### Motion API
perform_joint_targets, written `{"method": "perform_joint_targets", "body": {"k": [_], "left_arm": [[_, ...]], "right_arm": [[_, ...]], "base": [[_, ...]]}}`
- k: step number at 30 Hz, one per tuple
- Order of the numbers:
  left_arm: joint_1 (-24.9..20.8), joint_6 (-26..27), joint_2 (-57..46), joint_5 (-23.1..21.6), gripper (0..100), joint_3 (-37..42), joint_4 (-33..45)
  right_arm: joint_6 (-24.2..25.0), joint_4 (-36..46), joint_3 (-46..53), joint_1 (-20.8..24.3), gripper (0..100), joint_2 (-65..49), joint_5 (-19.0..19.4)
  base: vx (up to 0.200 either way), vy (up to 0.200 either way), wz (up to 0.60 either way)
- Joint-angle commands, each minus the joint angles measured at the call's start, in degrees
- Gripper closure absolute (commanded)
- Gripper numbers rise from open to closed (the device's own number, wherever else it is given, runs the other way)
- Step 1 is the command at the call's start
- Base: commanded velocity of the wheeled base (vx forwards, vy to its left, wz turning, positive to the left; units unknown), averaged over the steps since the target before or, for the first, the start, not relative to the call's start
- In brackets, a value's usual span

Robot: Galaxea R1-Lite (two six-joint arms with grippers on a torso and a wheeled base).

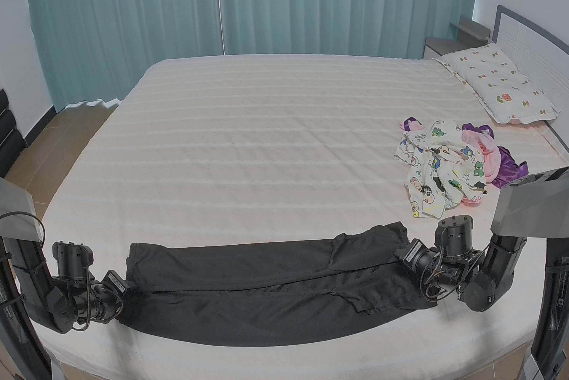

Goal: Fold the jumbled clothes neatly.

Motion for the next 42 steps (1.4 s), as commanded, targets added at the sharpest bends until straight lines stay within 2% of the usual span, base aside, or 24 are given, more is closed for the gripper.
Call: {"method": "perform_joint_targets", "body": {"k": [1, 8, 13, 17, 21, 25, 29, 37, 38, 42], "left_arm": [[0.02, 0.0, -0.52, -0.04, 0, 0.74, -0.07], [1.52, -0.09, -8.34, 0.22, 0, 0.74, 0.2], [2.4, -0.09, -12.65, 0.05, 0, -3.92, 1.17], [2.31, 0.26, -10.8, -1.09, 0, -11.57, 4.86], [2.22, 5.62, -6.15, -5.31, 0, -17.28, 11.01], [2.13, 8.88, -2.37, -8.3, 0, -21.23, 13.38], [2.31, 13.18, 1.32, -8.3, 0, -22.99, 13.73], [2.31, 13.62, 5.37, -8.13, 0, -24.57, 13.21], [2.31, 13.53, 5.28, -8.21, 100, -24.75, 13.29], [2.4, 13.36, 5.28, -7.42, 100, -24.93, 13.29]], "right_arm": [[0.09, -0.52, 0.74, -0.11, 0, -0.7, 0.02], [0.27, -0.61, 2.94, -2.48, 0, -5.54, 0.11], [0.53, -0.61, 3.65, -3.19, 0, -6.68, 0.9], [1.32, -0.7, 4.44, -2.83, 0, -6.06, 0.9], [1.68, -0.7, 4.79, -2.66, 0, -5.98, 0.9], [1.68, -0.7, 5.23, -2.48, 0, -5.98, 1.34], [1.68, -0.78, 5.75, -2.48, 0, -6.06, 2.57], [1.76, -0.96, 6.02, -2.48, 0, -5.98, 2.49], [1.76, -0.96, 6.11, -2.57, 0, -5.98, 2.57], [1.76, -0.96, 6.11, -2.57, 0, -5.89, 2.57]], "base": [[0.0, 0.0, 0.0], [0.0, 0.0, 0.0], [0.0, 0.0, 0.0], [0.0, 0.0, 0.0], [0.0, 0.0, 0.0], [0.0, 0.0, 0.0], [0.0, 0.0, 0.0], [0.0, 0.0, 0.0], [0.0, 0.0, 0.0], [0.0, 0.0, 0.0]]}}
